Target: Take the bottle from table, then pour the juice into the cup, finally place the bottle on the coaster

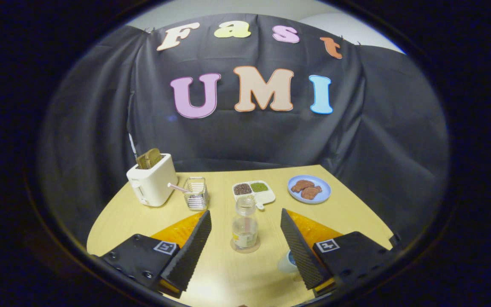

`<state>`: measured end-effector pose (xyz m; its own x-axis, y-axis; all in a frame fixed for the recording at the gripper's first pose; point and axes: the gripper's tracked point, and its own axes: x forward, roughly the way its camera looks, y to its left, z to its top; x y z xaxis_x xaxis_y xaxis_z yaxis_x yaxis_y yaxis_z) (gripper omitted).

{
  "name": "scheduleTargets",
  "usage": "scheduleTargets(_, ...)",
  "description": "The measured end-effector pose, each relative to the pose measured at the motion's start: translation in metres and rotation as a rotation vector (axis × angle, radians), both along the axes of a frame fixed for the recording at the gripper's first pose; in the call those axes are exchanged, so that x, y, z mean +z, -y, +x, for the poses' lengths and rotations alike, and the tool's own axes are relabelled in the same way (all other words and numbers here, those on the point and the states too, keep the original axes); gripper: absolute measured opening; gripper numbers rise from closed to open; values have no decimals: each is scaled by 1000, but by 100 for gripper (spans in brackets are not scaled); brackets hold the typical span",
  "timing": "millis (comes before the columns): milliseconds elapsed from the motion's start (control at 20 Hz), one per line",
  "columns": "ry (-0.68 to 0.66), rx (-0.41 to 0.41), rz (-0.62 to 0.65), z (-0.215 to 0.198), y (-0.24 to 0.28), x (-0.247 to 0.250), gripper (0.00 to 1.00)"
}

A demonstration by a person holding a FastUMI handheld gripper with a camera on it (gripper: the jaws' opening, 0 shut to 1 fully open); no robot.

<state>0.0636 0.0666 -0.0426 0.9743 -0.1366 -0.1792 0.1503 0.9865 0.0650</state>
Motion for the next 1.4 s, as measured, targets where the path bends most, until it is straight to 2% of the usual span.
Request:
scheduleTargets(150, 36, 17, 13, -6, 10, 19, 100)
scheduleTargets(600, 122, 133, 75, -33, 27, 72, 100)
scheduleTargets(1400, 110, 164, 64, -42, 54, 73, 100)
